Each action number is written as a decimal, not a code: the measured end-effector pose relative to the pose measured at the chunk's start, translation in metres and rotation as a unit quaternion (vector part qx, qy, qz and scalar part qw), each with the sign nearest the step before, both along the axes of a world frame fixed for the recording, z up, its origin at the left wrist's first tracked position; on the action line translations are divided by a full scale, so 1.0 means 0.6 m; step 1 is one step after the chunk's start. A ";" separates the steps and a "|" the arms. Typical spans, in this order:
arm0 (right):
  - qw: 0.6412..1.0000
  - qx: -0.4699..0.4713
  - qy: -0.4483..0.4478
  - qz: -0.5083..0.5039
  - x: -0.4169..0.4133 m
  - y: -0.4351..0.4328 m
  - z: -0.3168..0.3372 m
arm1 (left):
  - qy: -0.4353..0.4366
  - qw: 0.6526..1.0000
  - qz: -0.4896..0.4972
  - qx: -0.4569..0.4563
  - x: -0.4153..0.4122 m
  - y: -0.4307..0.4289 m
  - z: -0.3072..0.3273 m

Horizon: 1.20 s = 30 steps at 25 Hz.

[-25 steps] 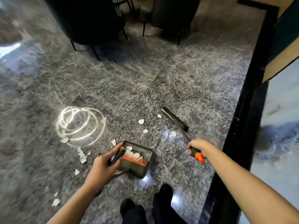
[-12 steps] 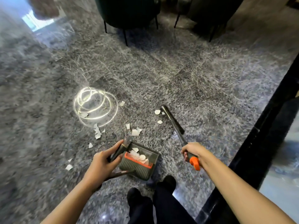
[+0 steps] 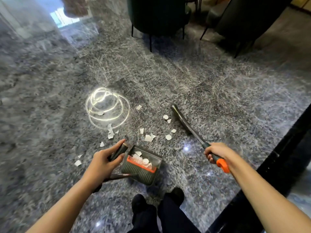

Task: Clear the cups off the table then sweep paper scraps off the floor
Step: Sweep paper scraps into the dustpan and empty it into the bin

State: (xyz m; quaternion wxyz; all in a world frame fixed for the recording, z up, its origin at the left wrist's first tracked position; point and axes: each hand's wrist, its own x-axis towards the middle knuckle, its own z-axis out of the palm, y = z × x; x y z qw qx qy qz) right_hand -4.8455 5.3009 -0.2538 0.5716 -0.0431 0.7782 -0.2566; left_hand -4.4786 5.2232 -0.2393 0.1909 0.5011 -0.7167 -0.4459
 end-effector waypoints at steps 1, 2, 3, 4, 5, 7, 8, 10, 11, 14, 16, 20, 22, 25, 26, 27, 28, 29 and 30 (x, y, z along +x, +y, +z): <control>0.999 0.002 0.040 0.034 0.016 -0.006 -0.007 | -0.007 1.000 0.002 -0.001 0.008 0.001 0.000; 0.995 0.007 0.069 0.066 0.031 -0.011 -0.016 | -0.016 1.000 0.004 -0.004 0.015 0.002 -0.001; 0.991 0.016 0.089 0.094 0.047 -0.013 -0.024 | -0.024 1.000 0.004 -0.006 0.020 0.004 -0.001; 0.988 0.027 0.097 0.119 0.064 -0.012 -0.032 | -0.029 1.000 0.003 -0.009 0.024 0.004 -0.001; 0.985 0.034 0.094 0.137 0.082 -0.007 -0.039 | -0.031 0.999 0.004 -0.012 0.028 0.005 0.000; 0.989 0.038 0.055 0.131 0.114 0.010 -0.045 | -0.029 0.999 0.013 -0.014 0.035 0.002 0.000; 0.992 0.031 0.029 0.120 0.122 0.018 -0.044 | -0.029 0.999 0.021 -0.014 0.040 -0.001 -0.001; 0.996 0.016 -0.015 0.089 0.120 0.030 -0.031 | -0.039 0.999 0.025 -0.016 0.048 -0.008 -0.004; 0.997 0.007 -0.032 0.067 0.109 0.033 -0.022 | -0.046 0.999 0.019 -0.015 0.051 -0.011 -0.005; 0.997 -0.010 -0.074 0.003 0.066 0.034 0.003 | -0.045 0.999 -0.017 0.001 0.045 -0.023 -0.010; 0.997 -0.010 -0.075 -0.007 0.051 0.032 0.013 | -0.048 0.998 -0.037 -0.003 0.034 -0.034 -0.015; 0.997 -0.005 0.030 0.076 0.060 0.010 -0.002 | -0.040 0.998 -0.047 -0.017 0.010 -0.061 -0.027; 0.990 0.009 0.073 0.124 0.075 -0.002 -0.026 | -0.056 0.996 -0.072 -0.025 -0.004 -0.076 -0.028; 0.982 0.035 0.088 0.164 0.108 -0.015 -0.064 | -0.057 0.993 -0.083 -0.052 -0.026 -0.104 -0.032; 0.980 0.041 0.088 0.174 0.121 -0.016 -0.072 | -0.053 0.994 -0.074 -0.054 -0.031 -0.111 -0.034; 0.978 0.045 0.087 0.186 0.134 -0.016 -0.078 | -0.056 0.995 -0.063 -0.049 -0.035 -0.115 -0.036; 0.975 0.048 0.086 0.198 0.143 -0.015 -0.082 | -0.064 0.996 -0.052 -0.039 -0.039 -0.116 -0.037; 0.973 0.049 0.084 0.209 0.147 -0.012 -0.083 | -0.076 0.996 -0.044 -0.028 -0.041 -0.117 -0.038; 0.971 0.049 0.079 0.219 0.149 -0.007 -0.082 | -0.083 0.996 -0.040 -0.020 -0.044 -0.117 -0.038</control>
